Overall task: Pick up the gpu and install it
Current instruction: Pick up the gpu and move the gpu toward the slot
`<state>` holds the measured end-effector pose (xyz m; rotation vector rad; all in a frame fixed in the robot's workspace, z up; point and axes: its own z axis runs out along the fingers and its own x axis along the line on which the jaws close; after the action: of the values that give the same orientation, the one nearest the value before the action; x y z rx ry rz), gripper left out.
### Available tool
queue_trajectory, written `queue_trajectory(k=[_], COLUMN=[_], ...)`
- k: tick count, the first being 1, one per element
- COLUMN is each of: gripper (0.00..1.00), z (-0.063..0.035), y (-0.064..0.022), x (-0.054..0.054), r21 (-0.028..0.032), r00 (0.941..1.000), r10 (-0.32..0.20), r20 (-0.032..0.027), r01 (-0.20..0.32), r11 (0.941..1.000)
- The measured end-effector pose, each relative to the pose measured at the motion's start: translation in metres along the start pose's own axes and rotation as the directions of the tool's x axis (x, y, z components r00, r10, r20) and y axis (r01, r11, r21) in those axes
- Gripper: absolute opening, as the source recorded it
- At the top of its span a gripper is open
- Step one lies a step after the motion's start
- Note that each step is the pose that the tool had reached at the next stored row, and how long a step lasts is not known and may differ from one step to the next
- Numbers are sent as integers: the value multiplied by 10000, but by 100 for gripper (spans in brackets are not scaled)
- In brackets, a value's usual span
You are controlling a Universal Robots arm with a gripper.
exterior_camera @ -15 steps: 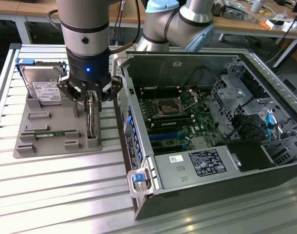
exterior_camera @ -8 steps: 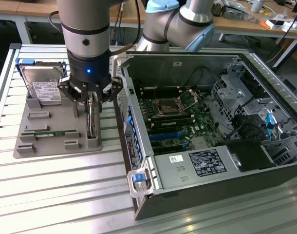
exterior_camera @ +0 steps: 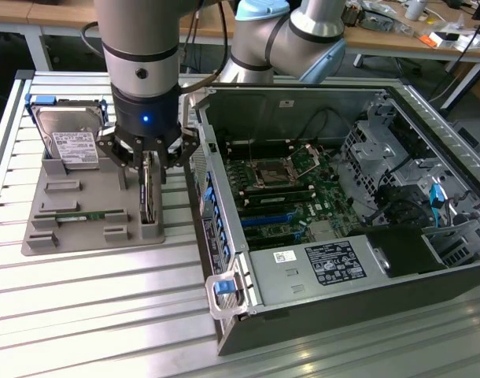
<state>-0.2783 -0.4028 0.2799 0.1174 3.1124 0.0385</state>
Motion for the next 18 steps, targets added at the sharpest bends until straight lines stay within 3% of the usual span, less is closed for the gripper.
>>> queue_trajectory(k=[8, 18], gripper=[38, 38], z=[94, 216], y=[-8, -12], x=[89, 95], r21=[-1, -1], r00=[10000, 10000], r10=[2, 1], r20=[-1, 1], r01=[-2, -1], r11=[10000, 10000])
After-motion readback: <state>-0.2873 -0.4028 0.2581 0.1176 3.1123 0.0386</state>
